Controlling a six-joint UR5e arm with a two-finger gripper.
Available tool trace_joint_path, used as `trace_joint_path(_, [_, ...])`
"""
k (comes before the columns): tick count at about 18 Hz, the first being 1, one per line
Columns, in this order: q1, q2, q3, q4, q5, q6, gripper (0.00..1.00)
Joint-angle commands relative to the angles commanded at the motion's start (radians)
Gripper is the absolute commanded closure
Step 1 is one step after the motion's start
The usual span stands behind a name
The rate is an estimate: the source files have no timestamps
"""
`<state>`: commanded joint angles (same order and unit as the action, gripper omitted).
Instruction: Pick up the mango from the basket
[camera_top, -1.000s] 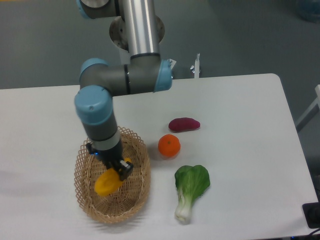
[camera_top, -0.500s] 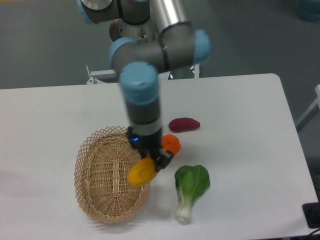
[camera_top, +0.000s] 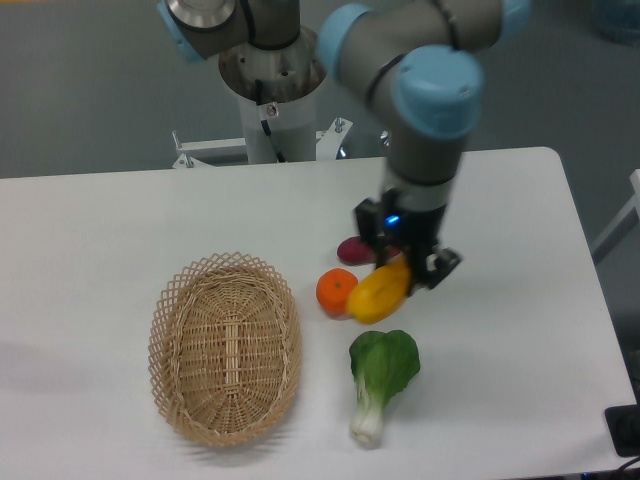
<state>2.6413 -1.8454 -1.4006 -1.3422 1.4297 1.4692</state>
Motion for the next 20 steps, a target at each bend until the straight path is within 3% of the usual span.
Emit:
trace_joint_path(8, [0.098,-0.006,0.011,-0.005,0.000,0.157,0.47])
trace_joint_path(20, [0.109,-0.023,0.011,0.005,0.003,0.172,0.47])
